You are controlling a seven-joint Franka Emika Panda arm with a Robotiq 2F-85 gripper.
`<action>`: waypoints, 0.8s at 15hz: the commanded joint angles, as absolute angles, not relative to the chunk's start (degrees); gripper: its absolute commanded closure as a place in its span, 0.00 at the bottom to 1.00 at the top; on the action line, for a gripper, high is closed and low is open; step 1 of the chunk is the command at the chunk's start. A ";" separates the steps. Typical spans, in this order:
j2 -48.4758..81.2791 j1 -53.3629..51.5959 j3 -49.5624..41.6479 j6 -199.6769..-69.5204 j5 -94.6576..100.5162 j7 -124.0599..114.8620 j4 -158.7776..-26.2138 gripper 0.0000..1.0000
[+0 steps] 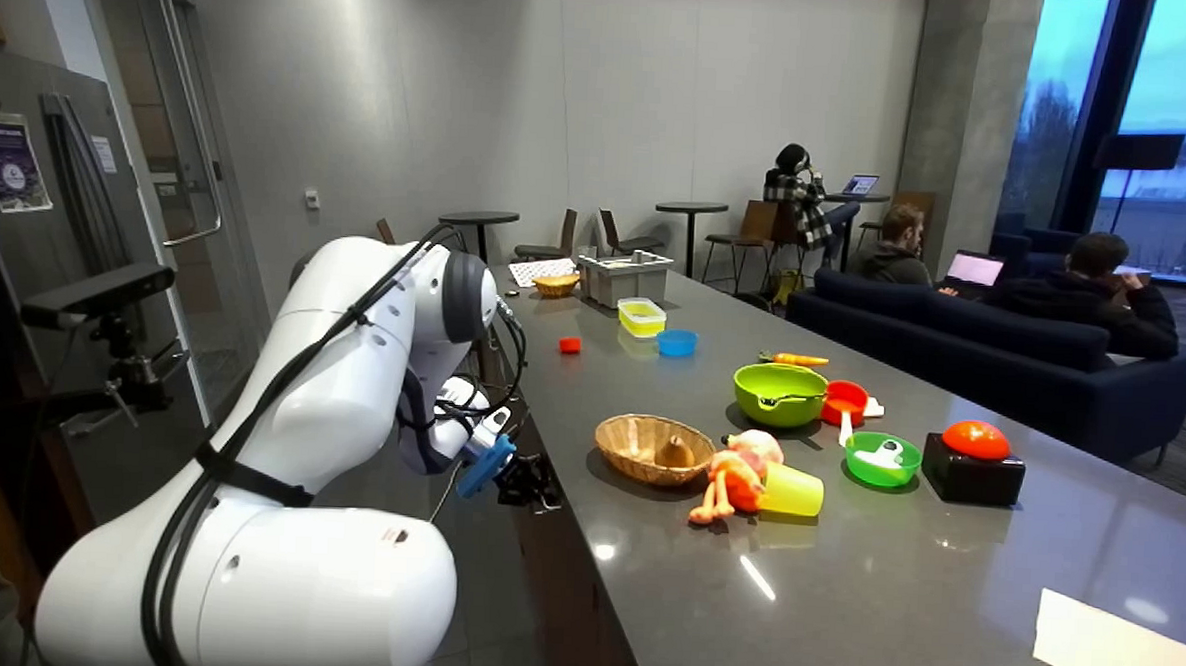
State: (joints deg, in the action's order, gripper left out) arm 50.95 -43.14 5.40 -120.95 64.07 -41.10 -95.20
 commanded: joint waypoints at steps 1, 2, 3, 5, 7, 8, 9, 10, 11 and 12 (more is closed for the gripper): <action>55.09 -42.32 7.25 -123.95 64.96 -41.95 -92.17 0.99; 55.36 -42.27 7.50 -124.20 64.79 -41.77 -92.10 0.99; 55.67 -42.11 7.84 -124.61 64.60 -41.27 -92.02 0.99; 56.36 -41.60 8.73 -125.17 63.86 -39.52 -91.95 0.99; 56.54 -41.53 9.13 -124.79 63.77 -38.94 -92.03 0.99; 56.49 -41.48 9.31 -124.62 63.75 -38.79 -92.16 0.99; 56.54 -41.39 9.44 -124.69 63.87 -38.83 -92.31 0.99; 56.65 -41.32 9.53 -124.74 63.92 -38.98 -92.43 0.99; 56.82 -41.21 9.66 -124.99 63.97 -39.11 -92.56 0.99; 57.05 -41.16 9.77 -125.18 64.02 -39.17 -92.58 0.99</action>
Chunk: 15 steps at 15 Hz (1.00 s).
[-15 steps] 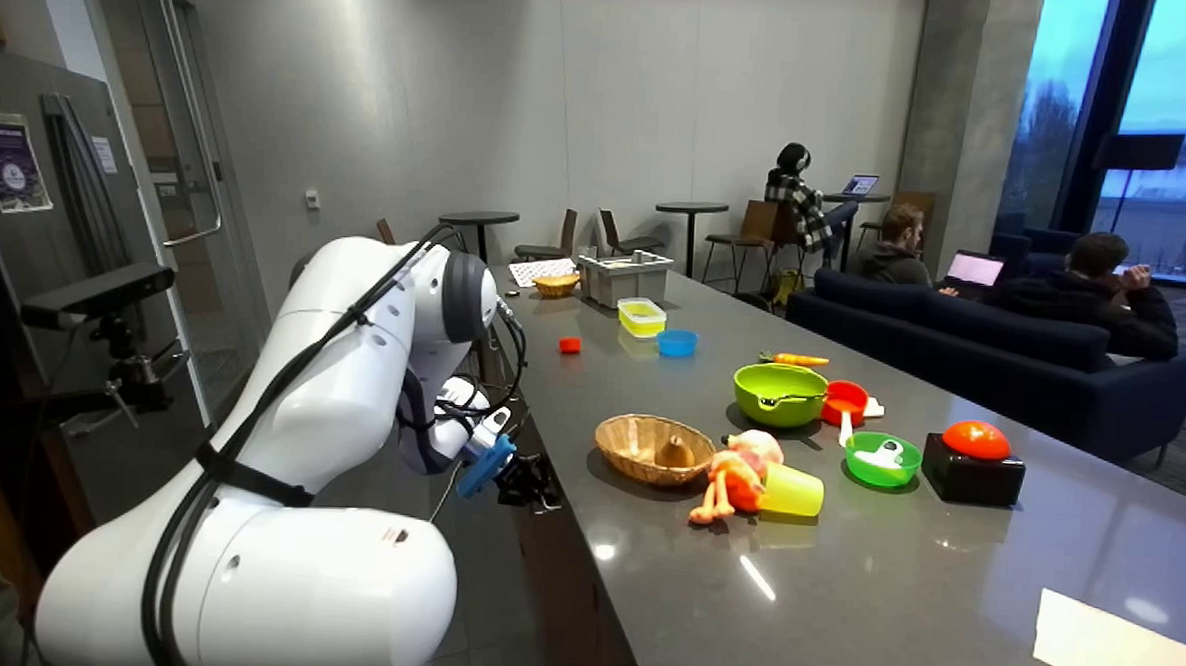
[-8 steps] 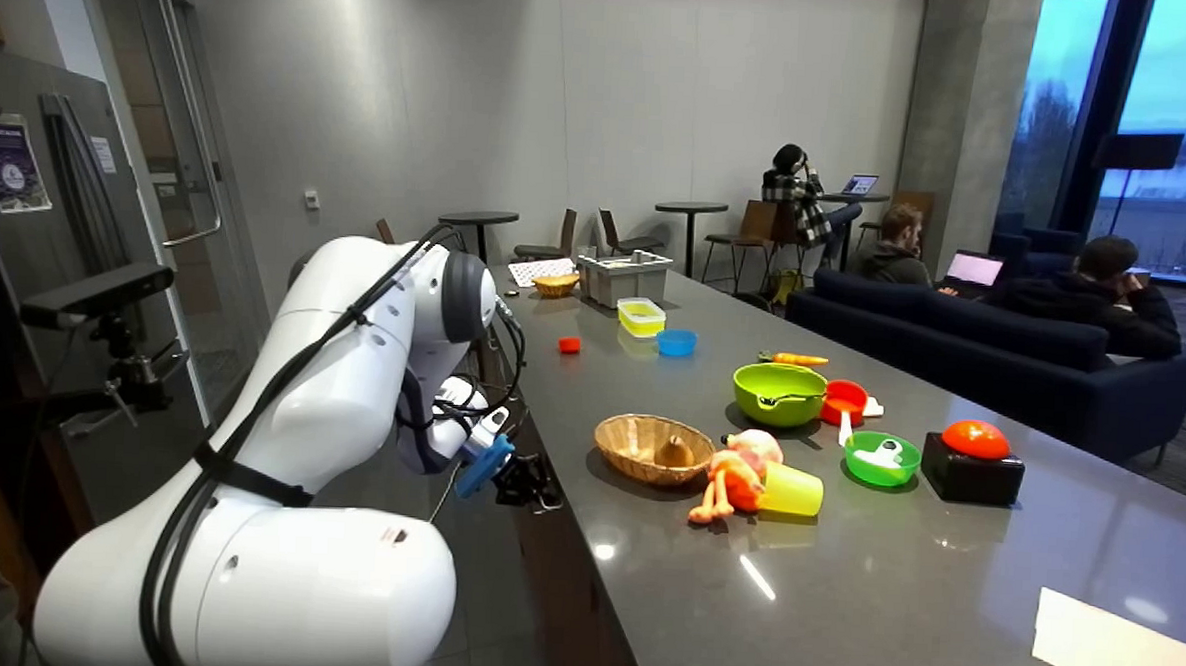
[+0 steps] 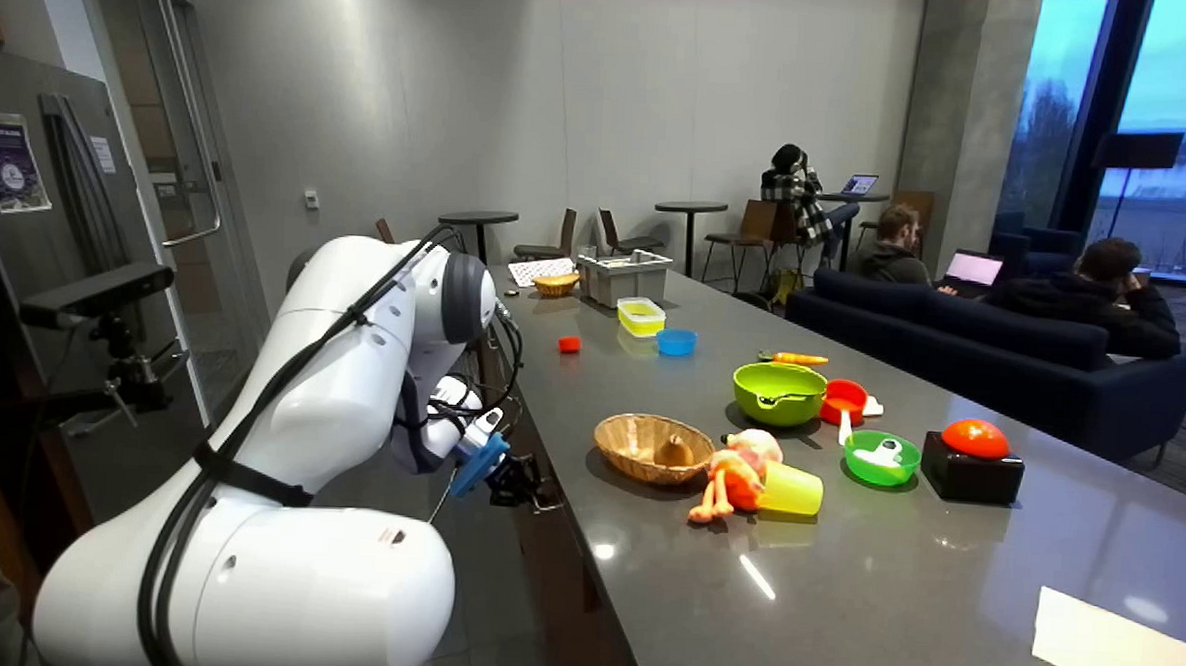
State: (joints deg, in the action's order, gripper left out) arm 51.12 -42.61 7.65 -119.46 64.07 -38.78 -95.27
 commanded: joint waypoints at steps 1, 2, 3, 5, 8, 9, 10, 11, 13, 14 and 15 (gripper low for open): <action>57.14 -41.14 9.82 -125.22 64.05 -39.27 -92.63 0.99; 57.16 -41.16 9.86 -125.18 64.04 -39.38 -92.71 0.99; 57.19 -41.20 9.87 -125.12 64.08 -39.57 -92.77 0.99; 57.13 -41.19 9.99 -125.20 64.06 -39.72 -93.00 0.99; 57.73 -40.95 10.51 -126.26 64.05 -38.97 -93.11 0.99; 58.13 -41.01 10.60 -126.37 64.16 -38.53 -93.04 0.99; 58.40 -41.07 10.63 -126.64 64.41 -38.40 -93.06 0.99; 58.69 -41.10 10.67 -126.76 64.46 -38.33 -93.10 0.99; 58.71 -41.00 10.85 -126.54 64.26 -37.70 -93.27 0.99; 58.72 -40.95 10.89 -126.54 64.25 -37.61 -93.31 0.99; 58.71 -40.90 10.87 -126.69 64.39 -37.61 -93.39 0.99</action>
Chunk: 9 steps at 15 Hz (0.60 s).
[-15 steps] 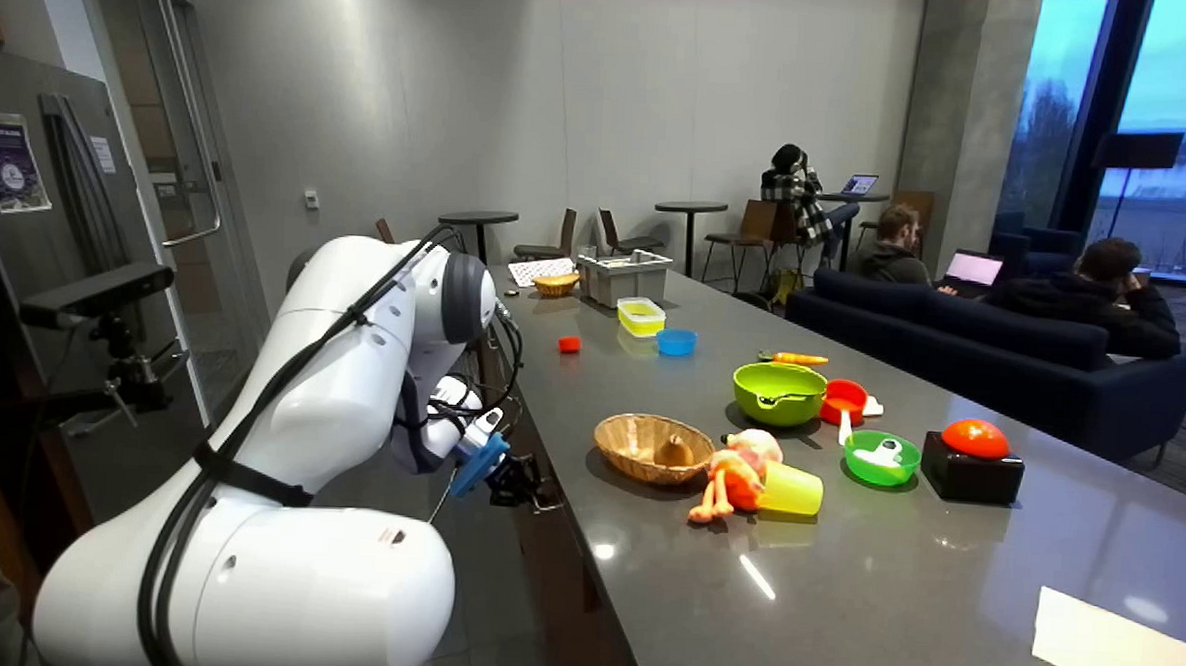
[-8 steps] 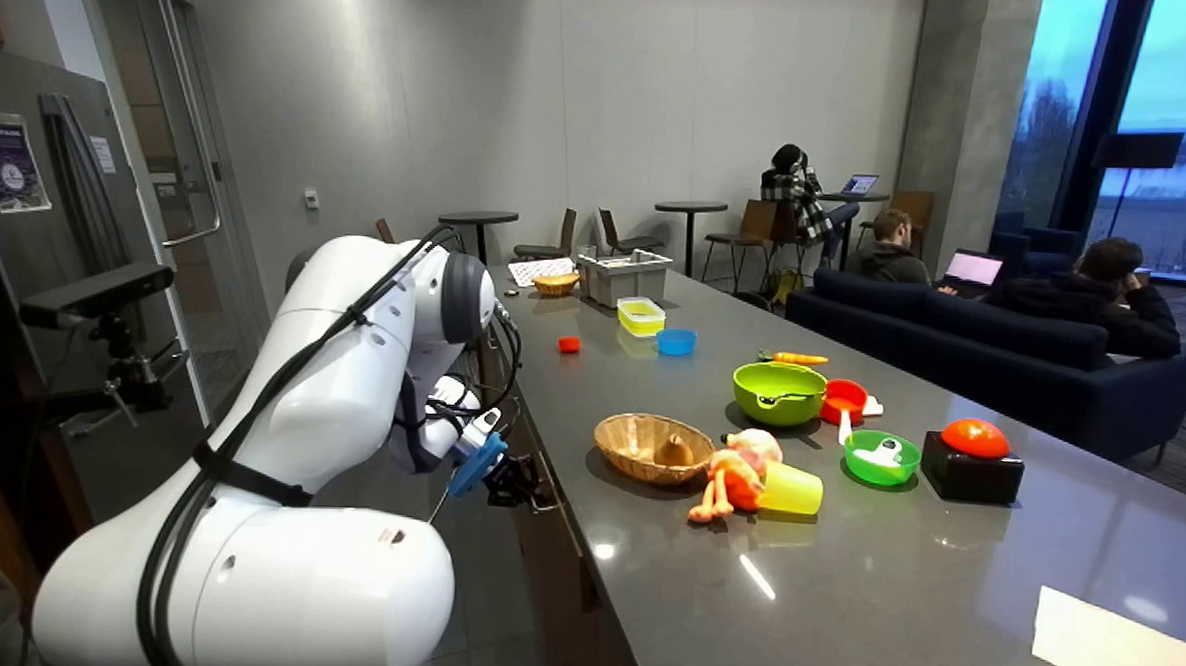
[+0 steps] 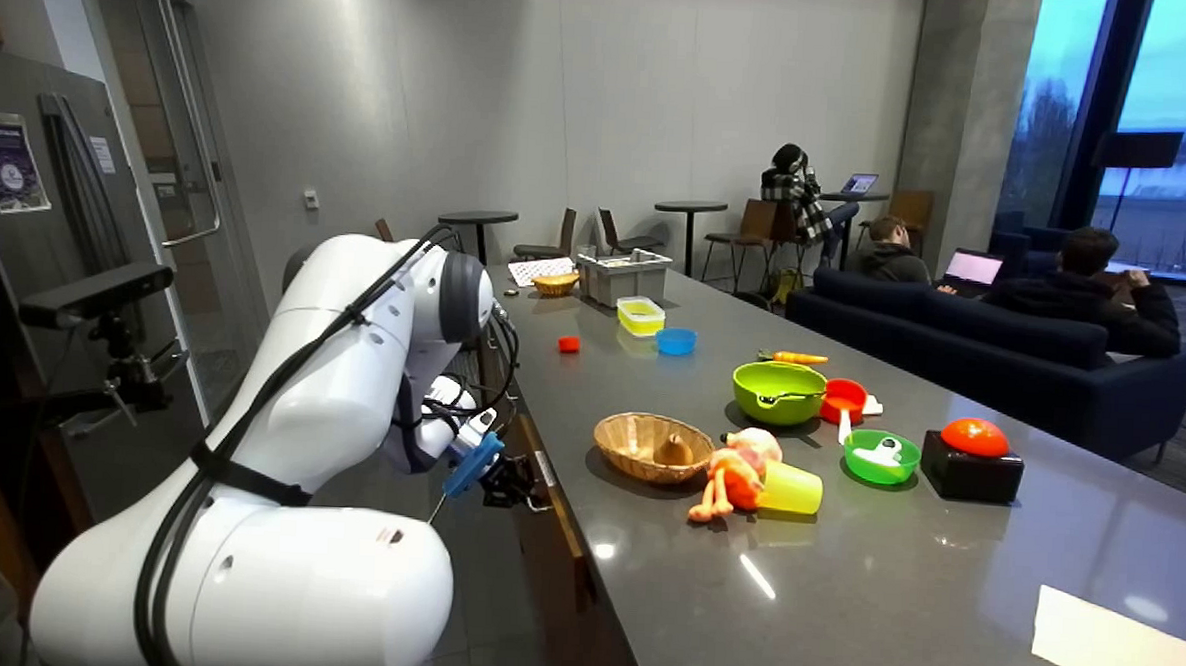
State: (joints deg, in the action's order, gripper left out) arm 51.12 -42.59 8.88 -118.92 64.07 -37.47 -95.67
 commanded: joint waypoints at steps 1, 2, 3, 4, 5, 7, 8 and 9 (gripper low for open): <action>58.75 -40.84 10.89 -126.56 64.31 -37.25 -93.38 0.99; 58.74 -40.79 10.86 -126.60 64.33 -37.09 -93.42 0.99; 58.69 -40.82 10.88 -126.58 64.34 -36.97 -93.51 0.99; 58.56 -40.95 10.95 -126.48 64.33 -36.90 -93.69 0.99; 58.41 -41.08 11.04 -126.39 64.31 -36.89 -93.88 0.99; 57.94 -41.35 11.31 -126.07 64.16 -36.90 -94.51 0.99; 57.70 -41.39 11.49 -125.87 63.98 -36.89 -94.88 0.99; 57.45 -41.40 11.67 -125.81 63.87 -37.01 -95.32 0.99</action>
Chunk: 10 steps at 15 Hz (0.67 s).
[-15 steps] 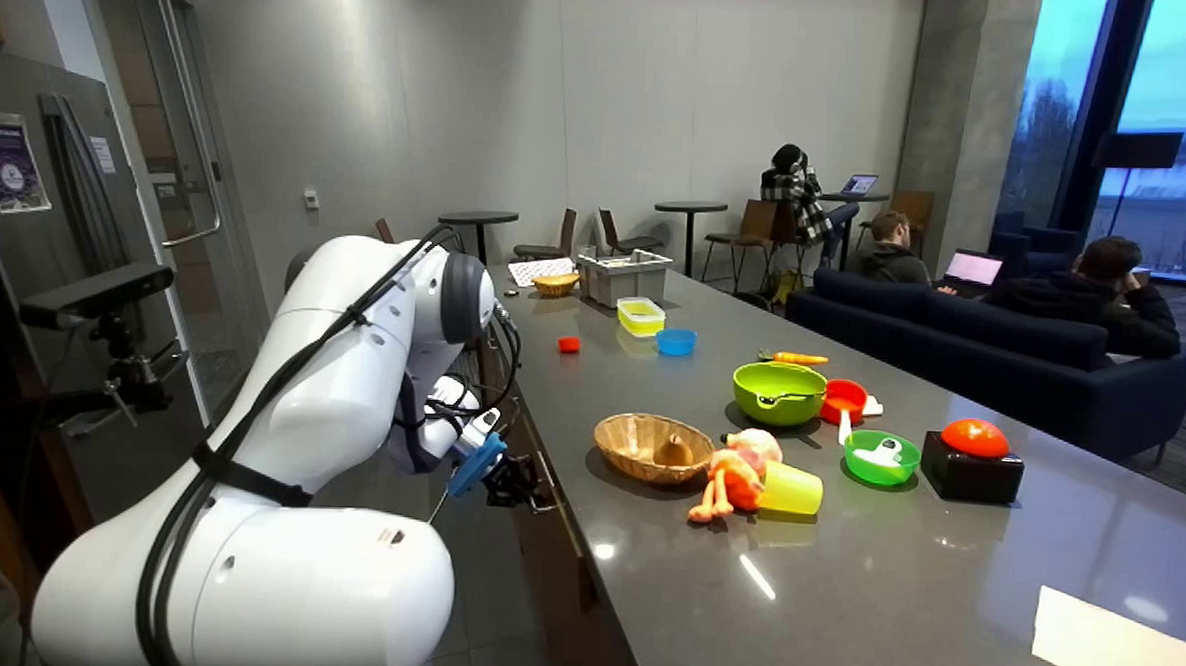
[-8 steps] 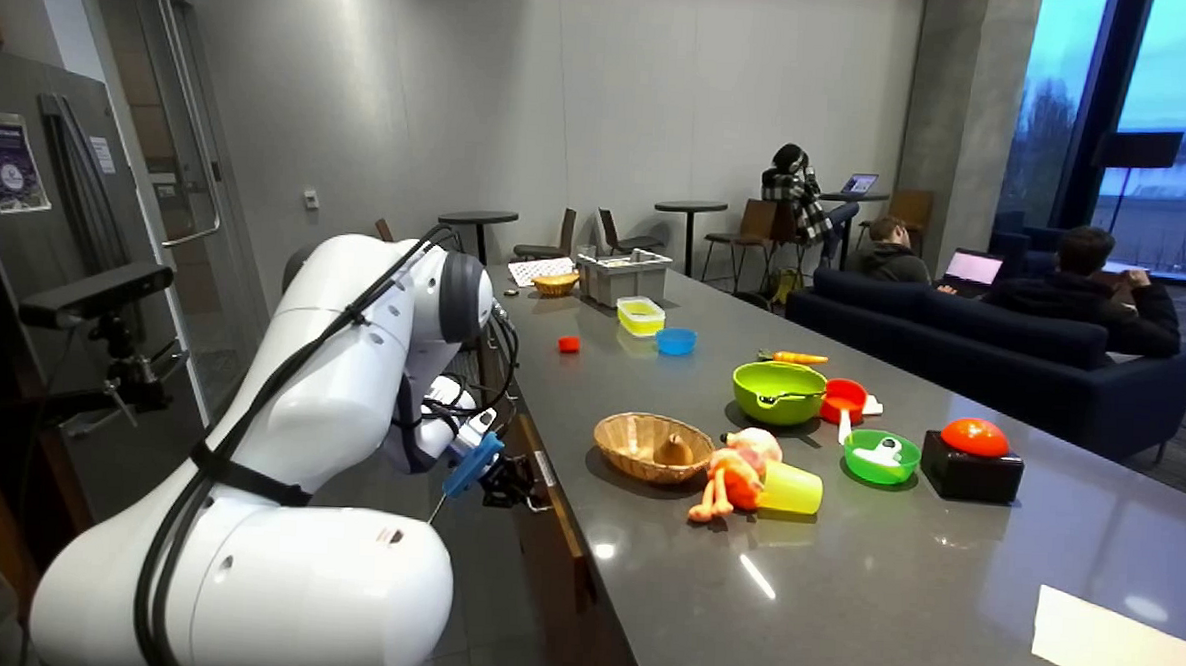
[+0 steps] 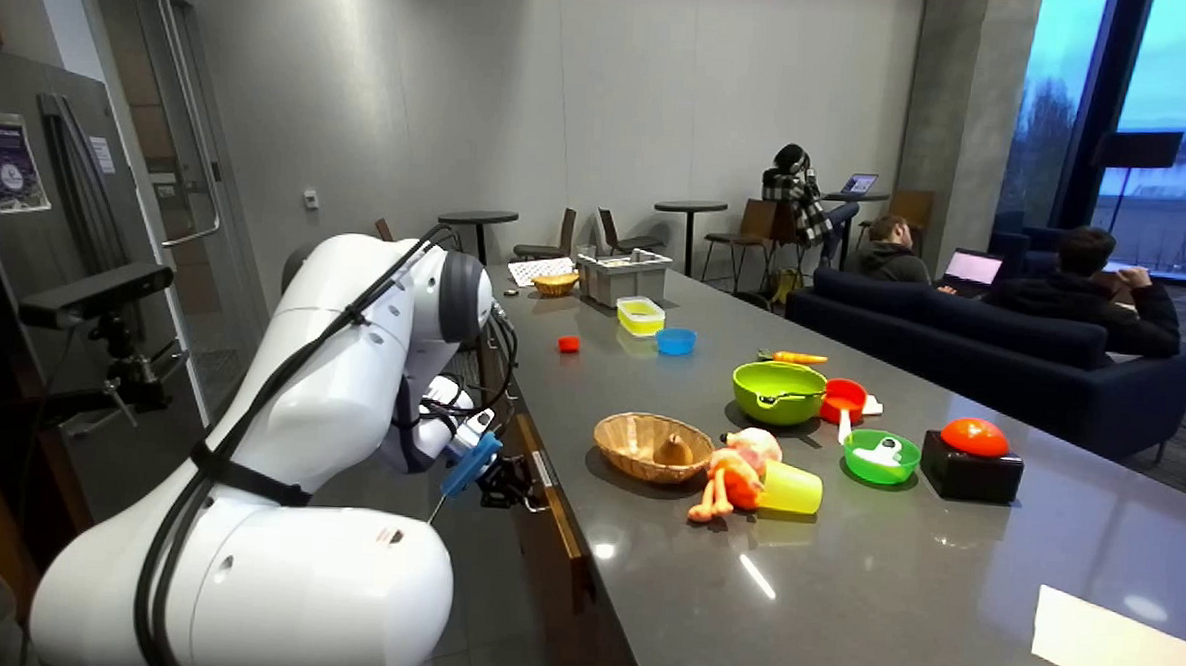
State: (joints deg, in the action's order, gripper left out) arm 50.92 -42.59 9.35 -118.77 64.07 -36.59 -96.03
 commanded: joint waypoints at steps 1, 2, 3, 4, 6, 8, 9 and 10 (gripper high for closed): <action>57.19 -41.40 11.89 -125.65 63.67 -37.00 -95.78 0.99; 56.96 -41.39 12.10 -125.57 63.55 -37.03 -96.22 0.99; 56.82 -41.40 12.33 -125.56 63.50 -37.05 -96.54 0.99; 56.72 -41.40 12.55 -125.55 63.41 -37.09 -96.79 0.99; 56.46 -41.40 12.99 -125.54 63.31 -37.12 -97.39 0.99; 56.19 -41.39 13.38 -125.76 63.31 -37.25 -98.02 0.99; 56.06 -41.40 13.57 -125.84 63.31 -37.30 -98.32 0.99; 55.86 -41.45 13.70 -126.26 63.66 -37.55 -98.72 0.99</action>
